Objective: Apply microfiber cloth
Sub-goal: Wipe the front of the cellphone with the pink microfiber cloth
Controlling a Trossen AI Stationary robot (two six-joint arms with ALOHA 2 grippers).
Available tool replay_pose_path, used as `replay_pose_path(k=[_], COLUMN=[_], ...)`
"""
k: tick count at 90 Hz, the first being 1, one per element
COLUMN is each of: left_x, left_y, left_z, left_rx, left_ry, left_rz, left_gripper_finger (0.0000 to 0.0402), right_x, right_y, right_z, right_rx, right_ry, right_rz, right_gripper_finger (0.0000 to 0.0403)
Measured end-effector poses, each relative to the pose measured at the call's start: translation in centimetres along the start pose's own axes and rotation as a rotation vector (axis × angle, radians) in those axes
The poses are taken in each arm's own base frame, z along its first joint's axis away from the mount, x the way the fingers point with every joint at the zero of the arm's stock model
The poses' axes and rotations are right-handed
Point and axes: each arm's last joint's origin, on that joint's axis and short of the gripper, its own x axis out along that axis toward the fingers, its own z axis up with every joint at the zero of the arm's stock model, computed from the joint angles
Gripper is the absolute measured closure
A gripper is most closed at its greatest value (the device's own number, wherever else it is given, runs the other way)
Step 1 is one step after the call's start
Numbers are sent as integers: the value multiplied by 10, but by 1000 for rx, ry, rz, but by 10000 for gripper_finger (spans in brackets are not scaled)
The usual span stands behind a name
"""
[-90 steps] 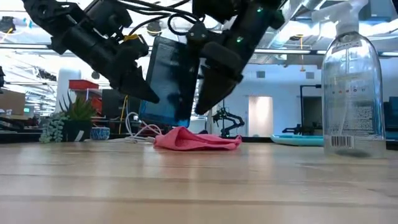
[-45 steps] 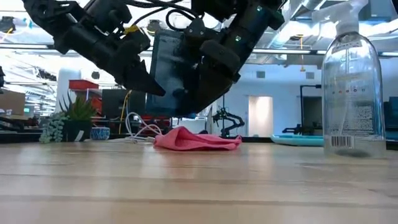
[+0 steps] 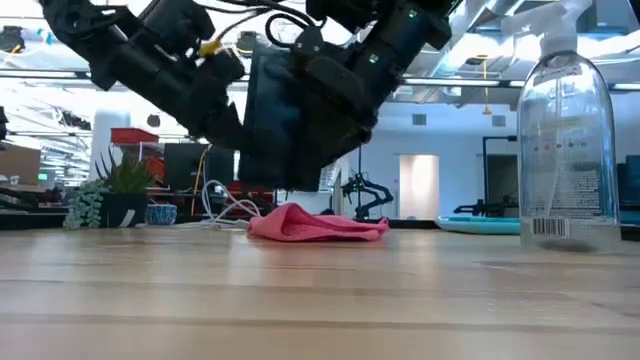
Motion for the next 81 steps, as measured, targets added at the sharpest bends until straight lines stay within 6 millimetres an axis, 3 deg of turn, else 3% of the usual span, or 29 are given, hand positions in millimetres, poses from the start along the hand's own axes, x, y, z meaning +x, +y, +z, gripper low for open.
replay_pose_path(k=[18,35,53,65,81], left_x=[33,49,44,33,19], left_y=[-8,-11,-10,-8,-5], left_z=[-19,-28,-24,-18,-6], left_rx=[20,-6,-10,-7,-11], left_ry=[12,14,2,1,-34], left_rz=[4,5,-4,-7,-6], left_gripper_finger=[389,389,389,389,389], right_x=[-2,-1,7,12,11], right_y=[7,13,12,7,8], right_z=[-13,-18,-28,-42,-45], right_rx=[-39,-20,-3,34,25], right_ry=[116,117,56,61,81], right_rz=[-9,-1,-18,-116,-134], right_gripper_finger=[241,241,241,241,241])
